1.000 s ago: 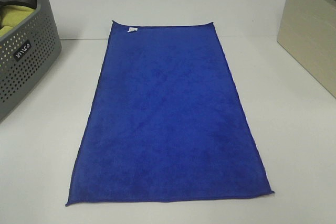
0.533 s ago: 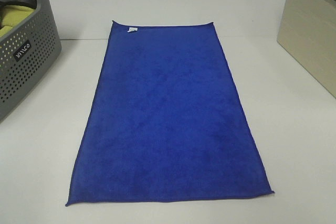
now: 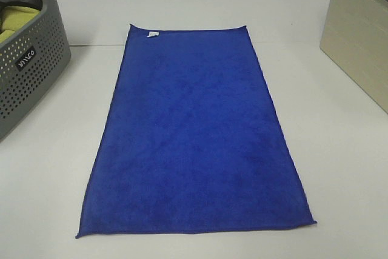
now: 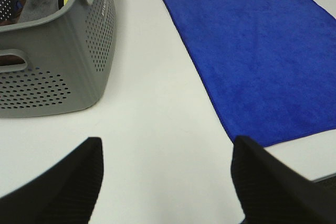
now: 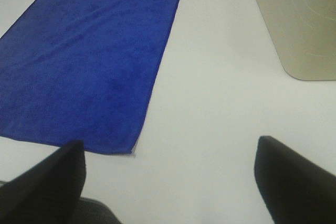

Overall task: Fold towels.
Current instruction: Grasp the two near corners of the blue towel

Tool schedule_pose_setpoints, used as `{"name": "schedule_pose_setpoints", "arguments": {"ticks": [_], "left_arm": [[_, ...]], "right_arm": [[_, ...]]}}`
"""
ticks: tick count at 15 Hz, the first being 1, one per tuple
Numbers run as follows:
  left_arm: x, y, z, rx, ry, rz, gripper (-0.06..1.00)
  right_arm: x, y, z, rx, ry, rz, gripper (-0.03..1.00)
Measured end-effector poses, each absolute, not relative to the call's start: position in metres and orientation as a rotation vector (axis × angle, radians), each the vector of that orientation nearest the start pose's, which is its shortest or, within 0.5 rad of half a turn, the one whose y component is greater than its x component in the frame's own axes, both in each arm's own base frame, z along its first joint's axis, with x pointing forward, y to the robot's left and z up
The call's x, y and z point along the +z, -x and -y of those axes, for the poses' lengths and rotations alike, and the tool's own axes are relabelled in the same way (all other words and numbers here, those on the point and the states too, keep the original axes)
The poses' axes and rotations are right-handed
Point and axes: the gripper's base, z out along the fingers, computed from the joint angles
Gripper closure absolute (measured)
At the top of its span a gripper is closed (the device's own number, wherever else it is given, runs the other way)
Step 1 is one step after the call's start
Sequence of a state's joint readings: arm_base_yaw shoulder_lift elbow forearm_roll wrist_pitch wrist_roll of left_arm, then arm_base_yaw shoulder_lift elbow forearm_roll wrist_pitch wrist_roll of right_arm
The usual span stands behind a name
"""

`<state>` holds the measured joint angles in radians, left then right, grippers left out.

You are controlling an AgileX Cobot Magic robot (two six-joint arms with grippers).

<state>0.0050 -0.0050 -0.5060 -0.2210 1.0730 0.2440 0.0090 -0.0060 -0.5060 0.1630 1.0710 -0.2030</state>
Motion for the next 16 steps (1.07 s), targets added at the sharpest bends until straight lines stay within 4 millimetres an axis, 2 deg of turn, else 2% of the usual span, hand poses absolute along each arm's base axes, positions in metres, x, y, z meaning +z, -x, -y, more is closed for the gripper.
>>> {"name": "schedule_pose_setpoints", "arguments": {"ticks": [16], "left_arm": [[0.2795,0.0079,0.0176,-0.108,-0.255,-2.011,0.28]], "right_arm": [[0.2789,0.0077,-0.0129,0.073,0.225,-2.020,0.14]]}}
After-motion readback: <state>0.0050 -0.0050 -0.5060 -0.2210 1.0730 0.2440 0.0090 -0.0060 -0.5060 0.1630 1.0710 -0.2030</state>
